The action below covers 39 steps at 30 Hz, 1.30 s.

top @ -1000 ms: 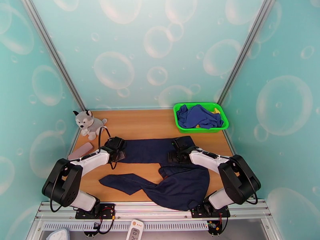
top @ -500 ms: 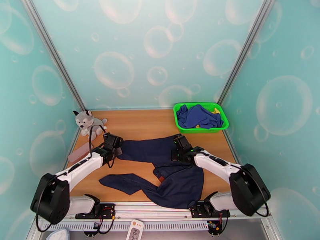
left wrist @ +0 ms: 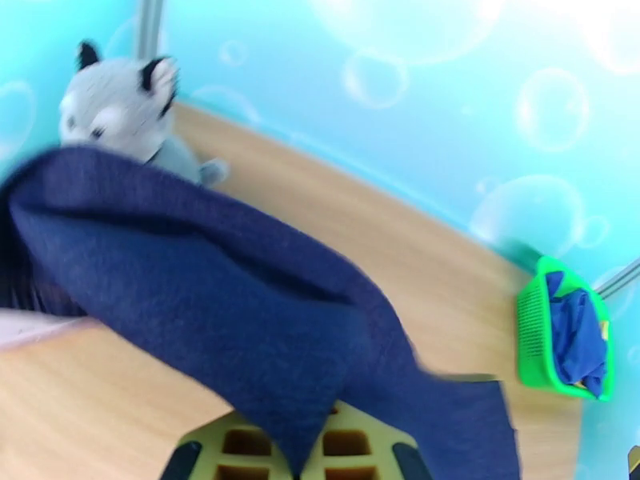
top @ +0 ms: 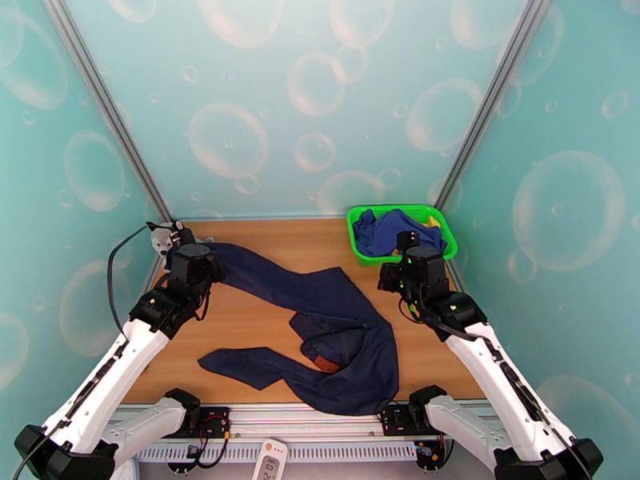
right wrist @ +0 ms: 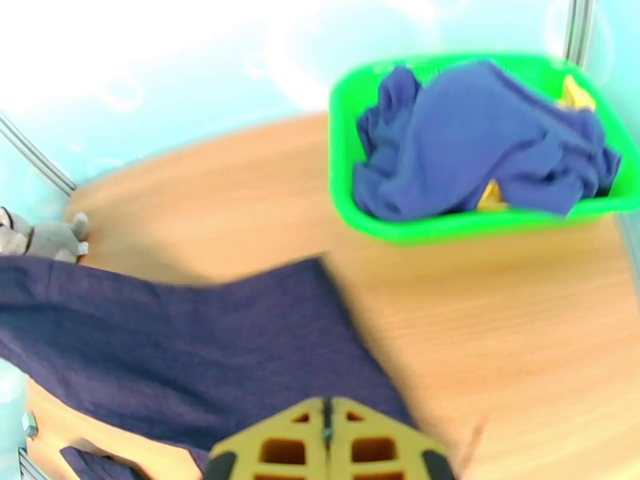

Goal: Fold and stack the trousers

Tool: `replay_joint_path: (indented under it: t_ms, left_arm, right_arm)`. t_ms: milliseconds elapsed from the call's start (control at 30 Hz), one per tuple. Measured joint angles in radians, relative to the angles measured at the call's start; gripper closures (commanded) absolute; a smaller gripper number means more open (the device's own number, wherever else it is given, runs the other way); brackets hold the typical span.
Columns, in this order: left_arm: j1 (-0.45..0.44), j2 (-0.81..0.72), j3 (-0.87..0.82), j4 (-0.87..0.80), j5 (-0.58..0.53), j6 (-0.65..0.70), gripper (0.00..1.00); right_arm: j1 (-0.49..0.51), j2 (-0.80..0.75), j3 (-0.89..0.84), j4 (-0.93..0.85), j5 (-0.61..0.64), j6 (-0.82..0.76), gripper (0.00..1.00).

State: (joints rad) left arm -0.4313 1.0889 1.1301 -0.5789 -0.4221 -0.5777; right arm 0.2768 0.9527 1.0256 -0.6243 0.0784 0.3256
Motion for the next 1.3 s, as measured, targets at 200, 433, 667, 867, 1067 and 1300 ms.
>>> replay_joint_path:
  t_ms: [200,433,667,867,1067,1300]
  left_arm:
    - [-0.154,0.118,0.191,-0.002,-0.091,0.035,1.00]
    - [-0.190,0.013,0.296,-0.011,-0.158,0.039,1.00]
    - [-0.190,-0.084,0.282,-0.032,-0.156,0.035,1.00]
    - [-0.190,-0.090,0.279,-0.048,-0.153,0.035,1.00]
    - [-0.190,-0.092,0.236,-0.056,-0.124,0.030,1.00]
    - [-0.190,-0.092,0.100,-0.084,-0.094,-0.026,1.00]
  right_arm:
    - [-0.032,0.087,-0.014,-0.009,-0.027,0.002,0.01]
    - [-0.034,0.323,-0.189,0.082,-0.086,0.024,0.01]
    - [-0.053,0.480,-0.237,0.268,-0.148,0.019,0.01]
    - [-0.056,0.557,-0.242,0.357,-0.290,-0.004,0.02]
    - [-0.013,0.555,-0.243,0.382,-0.388,-0.021,0.01]
    - [0.052,0.600,-0.242,0.372,-0.339,-0.043,0.02]
